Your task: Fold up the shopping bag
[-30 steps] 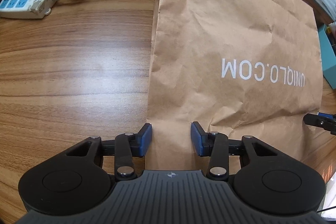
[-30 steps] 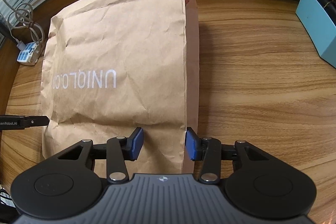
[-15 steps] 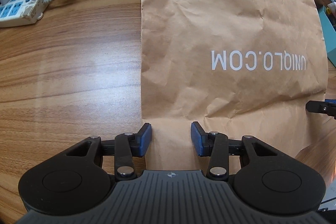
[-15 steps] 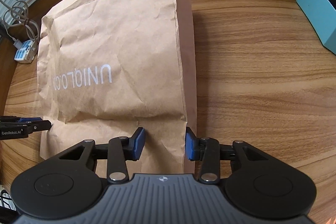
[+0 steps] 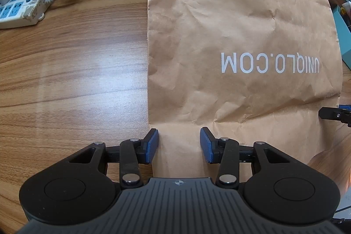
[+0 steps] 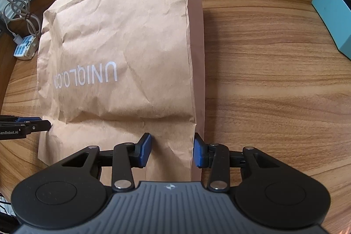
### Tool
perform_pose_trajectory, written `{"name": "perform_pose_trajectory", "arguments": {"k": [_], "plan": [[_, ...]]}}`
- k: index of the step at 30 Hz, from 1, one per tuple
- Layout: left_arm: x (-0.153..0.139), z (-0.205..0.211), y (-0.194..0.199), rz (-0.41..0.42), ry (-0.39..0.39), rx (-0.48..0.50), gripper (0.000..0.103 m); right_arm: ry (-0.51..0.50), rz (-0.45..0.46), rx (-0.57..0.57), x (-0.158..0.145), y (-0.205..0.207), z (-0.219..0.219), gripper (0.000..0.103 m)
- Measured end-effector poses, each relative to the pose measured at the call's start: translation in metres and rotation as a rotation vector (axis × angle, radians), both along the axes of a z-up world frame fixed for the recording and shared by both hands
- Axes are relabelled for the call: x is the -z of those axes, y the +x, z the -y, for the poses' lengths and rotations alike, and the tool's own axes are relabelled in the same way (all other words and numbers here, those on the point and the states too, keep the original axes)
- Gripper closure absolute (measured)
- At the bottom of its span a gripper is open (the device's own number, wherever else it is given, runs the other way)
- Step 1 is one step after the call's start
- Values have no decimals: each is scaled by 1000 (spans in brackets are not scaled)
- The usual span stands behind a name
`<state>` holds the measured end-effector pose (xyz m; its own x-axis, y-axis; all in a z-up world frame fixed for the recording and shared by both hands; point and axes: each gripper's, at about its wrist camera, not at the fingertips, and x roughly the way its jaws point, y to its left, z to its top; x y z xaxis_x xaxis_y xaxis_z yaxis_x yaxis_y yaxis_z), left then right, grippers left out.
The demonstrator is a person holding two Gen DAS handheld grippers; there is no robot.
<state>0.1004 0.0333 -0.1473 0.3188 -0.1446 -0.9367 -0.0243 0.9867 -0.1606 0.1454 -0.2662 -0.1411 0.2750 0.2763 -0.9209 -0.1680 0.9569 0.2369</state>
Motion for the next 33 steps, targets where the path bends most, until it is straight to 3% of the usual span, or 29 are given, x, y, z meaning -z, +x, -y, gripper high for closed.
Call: {"name": "perform_pose_trajectory", "arguments": {"k": [11,15,33], "plan": [[3,-5,2,8,-3,-8,58,4,-3,18,2,-1,0,67],[4,-9,4,15,-7,-14,57,-6,-13,25,6,-1,-1,74],[-46,-14,-13,98,-74,-45,56,3,-16,41,16,-1,0,75]]}}
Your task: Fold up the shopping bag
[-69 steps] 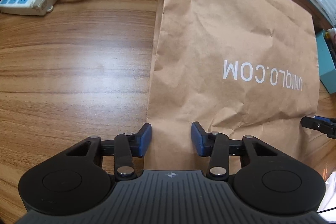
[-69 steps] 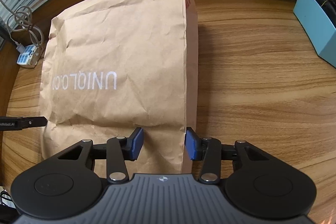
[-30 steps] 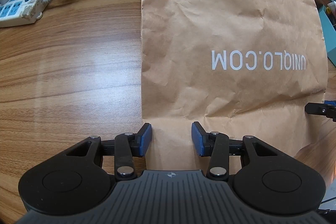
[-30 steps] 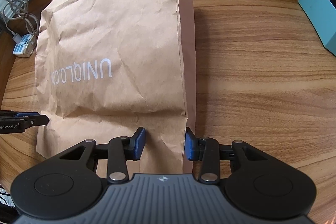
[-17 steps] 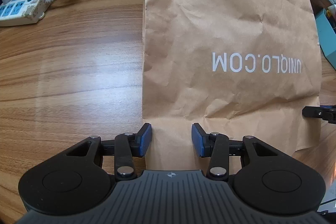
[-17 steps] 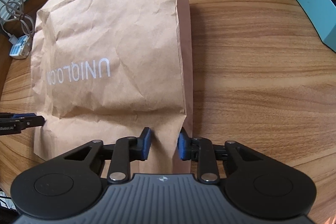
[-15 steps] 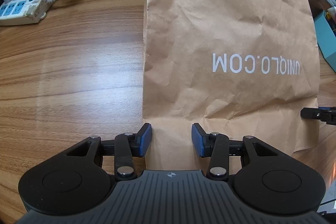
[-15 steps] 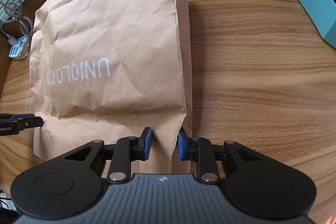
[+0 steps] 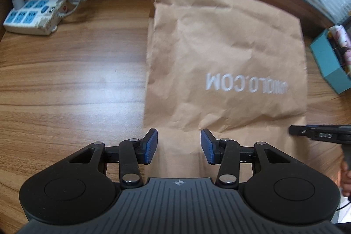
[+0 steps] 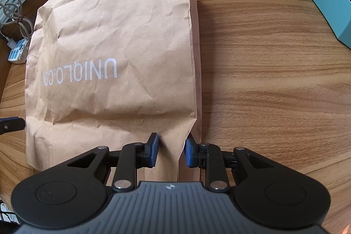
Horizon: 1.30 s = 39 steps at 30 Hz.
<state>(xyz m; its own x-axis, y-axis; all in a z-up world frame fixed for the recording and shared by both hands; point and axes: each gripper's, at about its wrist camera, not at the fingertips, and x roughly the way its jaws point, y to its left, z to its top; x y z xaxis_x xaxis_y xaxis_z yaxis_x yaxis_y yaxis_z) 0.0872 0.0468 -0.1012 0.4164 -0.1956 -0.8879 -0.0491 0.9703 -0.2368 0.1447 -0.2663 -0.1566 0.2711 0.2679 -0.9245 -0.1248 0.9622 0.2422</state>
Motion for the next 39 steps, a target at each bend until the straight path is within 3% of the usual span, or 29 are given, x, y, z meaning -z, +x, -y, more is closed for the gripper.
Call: {"name": "perform_pose_trajectory", "arguments": {"k": [4,13,27,32,39], "plan": [[-1,9,3,6,-13,51,55,4,-2,4,3,-2,-1,75],[34,31,9,-45,47,104,55,22,-15,9,9,-9,-7,74],[54,21,31,-52,86,64,55,23,-9,12,11,-21,-26,74],[59,25,41,-36,143,94,54,30,-9,21,10,-25,-31,74],[60,26,57,-17,167,117,51,34,-10,17,9,-34,-40,74]]}}
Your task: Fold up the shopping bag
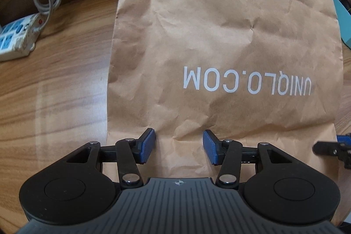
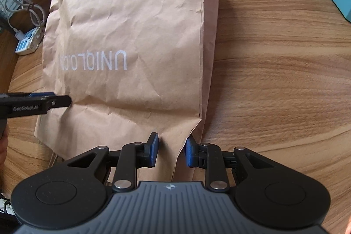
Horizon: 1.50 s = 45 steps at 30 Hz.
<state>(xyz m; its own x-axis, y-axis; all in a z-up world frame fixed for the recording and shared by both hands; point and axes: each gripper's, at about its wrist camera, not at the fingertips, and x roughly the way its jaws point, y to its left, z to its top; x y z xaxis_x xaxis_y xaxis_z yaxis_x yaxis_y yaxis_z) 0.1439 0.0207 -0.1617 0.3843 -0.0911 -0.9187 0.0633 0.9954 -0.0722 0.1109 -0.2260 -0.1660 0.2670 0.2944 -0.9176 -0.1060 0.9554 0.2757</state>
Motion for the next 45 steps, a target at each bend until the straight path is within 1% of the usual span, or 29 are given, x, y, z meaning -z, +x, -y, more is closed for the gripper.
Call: {"name": "perform_pose_trajectory", "arguments": {"k": [6,12,16,20,22,26,32,33,35,38,41,42,44,45], "plan": [[-1,0,15,18,-6,4,48,8,-6,-1,1,-7,-7,74],[-12,-12,10,10,-55,-38,48,14,-12,4,2,-23,-6,74],[-28,-16,-5,7,-121,-86,48,14,-9,29,4,-29,-5,74],[-40,-10,-33,6,-149,-108,48,30,-16,46,10,-31,-7,74],[-36,-5,-48,2,-152,-113,48,42,-20,55,13,-34,-8,74],[-31,5,-72,-8,-121,-96,48,50,-19,40,15,-43,-13,73],[-24,8,-90,-24,-71,-77,48,76,-31,-50,13,-57,-19,72],[-23,8,-91,-42,-80,-86,49,76,-27,-61,12,-58,-20,71],[-18,8,-94,-55,-65,-82,50,73,-15,-85,9,-59,-20,70],[-18,12,-96,-44,-43,-52,50,51,21,-129,-4,-62,-18,68],[-18,15,-97,-39,-29,-38,50,38,61,-159,-21,-61,-9,61],[-19,15,-98,-38,-28,-38,50,29,79,-161,-27,-59,-4,57],[-19,17,-98,-36,-19,-35,50,11,113,-174,-37,-55,3,52],[-19,18,-98,-36,-17,-34,49,7,125,-187,-41,-51,5,52]]}}
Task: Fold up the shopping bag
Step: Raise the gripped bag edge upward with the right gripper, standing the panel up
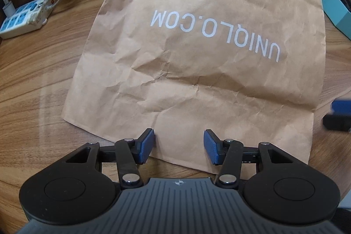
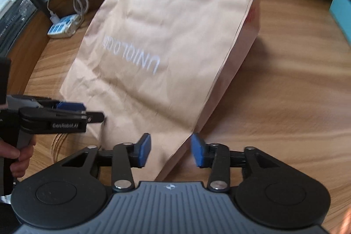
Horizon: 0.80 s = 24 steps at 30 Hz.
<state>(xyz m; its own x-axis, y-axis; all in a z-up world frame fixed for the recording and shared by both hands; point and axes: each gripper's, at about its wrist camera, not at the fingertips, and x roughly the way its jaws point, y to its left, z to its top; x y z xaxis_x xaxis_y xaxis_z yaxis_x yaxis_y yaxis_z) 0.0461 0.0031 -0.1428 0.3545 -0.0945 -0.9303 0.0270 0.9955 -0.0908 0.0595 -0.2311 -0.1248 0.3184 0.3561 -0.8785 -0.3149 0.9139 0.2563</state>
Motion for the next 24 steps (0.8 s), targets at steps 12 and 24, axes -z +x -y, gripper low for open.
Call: {"name": "perform_pose_trajectory", "arguments": {"k": [12,24], "plan": [[-1,-1,2,-11,-15,-42,49,-68,113,-94,-36,64,16,35],[-1,-1,8,-27,-26,-89,44,-99,177,-191,-47,154,28,34]]}}
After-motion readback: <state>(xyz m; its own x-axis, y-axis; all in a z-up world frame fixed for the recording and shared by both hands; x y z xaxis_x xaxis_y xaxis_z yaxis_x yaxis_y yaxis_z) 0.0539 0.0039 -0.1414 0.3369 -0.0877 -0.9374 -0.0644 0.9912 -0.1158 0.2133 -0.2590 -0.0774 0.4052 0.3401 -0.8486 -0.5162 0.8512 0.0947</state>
